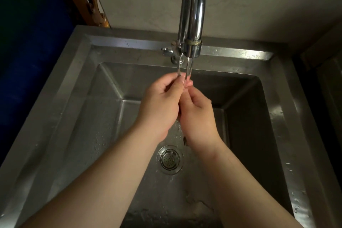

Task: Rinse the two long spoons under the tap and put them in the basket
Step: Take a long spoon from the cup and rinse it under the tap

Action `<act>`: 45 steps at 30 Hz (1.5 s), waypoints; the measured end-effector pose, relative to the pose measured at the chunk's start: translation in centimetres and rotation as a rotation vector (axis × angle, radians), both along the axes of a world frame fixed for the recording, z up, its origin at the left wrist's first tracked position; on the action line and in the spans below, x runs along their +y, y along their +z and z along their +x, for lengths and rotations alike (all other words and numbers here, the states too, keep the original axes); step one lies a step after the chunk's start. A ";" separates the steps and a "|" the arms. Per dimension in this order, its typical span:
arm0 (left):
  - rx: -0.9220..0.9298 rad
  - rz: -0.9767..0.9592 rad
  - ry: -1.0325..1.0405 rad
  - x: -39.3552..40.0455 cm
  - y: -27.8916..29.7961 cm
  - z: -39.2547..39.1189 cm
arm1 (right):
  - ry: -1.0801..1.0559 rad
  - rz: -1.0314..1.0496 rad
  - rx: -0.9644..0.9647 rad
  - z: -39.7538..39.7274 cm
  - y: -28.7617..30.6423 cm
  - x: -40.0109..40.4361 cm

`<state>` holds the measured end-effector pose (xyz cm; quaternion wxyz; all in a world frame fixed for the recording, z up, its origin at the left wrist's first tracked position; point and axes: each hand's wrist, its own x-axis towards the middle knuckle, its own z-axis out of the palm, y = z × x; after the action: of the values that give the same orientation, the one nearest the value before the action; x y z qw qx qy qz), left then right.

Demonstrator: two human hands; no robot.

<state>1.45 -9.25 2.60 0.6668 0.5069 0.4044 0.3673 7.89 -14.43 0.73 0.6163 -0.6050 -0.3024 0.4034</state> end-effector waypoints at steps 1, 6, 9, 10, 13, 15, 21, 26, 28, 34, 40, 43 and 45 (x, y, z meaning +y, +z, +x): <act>-0.007 0.009 0.017 0.2 0.2 0.0 | 0.008 0.000 -0.012 0.0 -0.3 -0.2; -0.118 0.019 0.017 1.0 1.3 0.8 | 0.011 -0.049 -0.041 -0.1 -2.1 -1.7; -0.122 -0.035 0.034 0.4 0.8 1.1 | -0.001 -0.067 -0.056 0.0 -2.2 -1.8; -0.117 -0.044 0.031 0.3 0.5 1.1 | -0.001 -0.075 -0.062 0.1 -2.2 -1.8; -0.081 -0.041 0.011 0.1 -0.1 0.7 | 0.011 -0.140 -0.115 0.4 -2.1 -2.2; -0.061 -0.068 0.059 0.1 -0.6 0.8 | 0.039 -0.203 -0.185 0.5 -1.9 -2.6; -0.207 -0.554 0.400 0.2 -3.3 0.9 | 0.216 -0.424 -0.886 3.7 0.8 -3.9; -0.401 -0.939 0.595 0.9 -5.9 0.1 | 0.171 -0.372 -0.744 4.6 3.2 -2.5; -0.494 -1.071 0.580 0.4 -6.6 0.2 | 0.106 -0.314 -0.579 4.1 3.5 -1.1; -0.559 -1.274 0.468 -0.9 -7.8 0.9 | 0.075 -0.204 -0.457 2.4 2.2 1.2; -0.397 -1.268 0.254 -1.8 -7.0 1.1 | 0.078 -0.054 -0.649 1.7 1.9 0.4; -0.179 -1.156 0.182 -1.6 -7.0 0.9 | 0.066 -0.004 -0.673 1.4 2.0 0.0; -0.128 -1.147 0.233 -1.2 -7.2 0.8 | 0.026 -0.009 -0.674 1.5 2.0 -0.6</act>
<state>2.23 -10.50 -4.56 0.8127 -0.0058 0.5506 0.1907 9.35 -14.98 2.78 0.4736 -0.7031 -0.4953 0.1898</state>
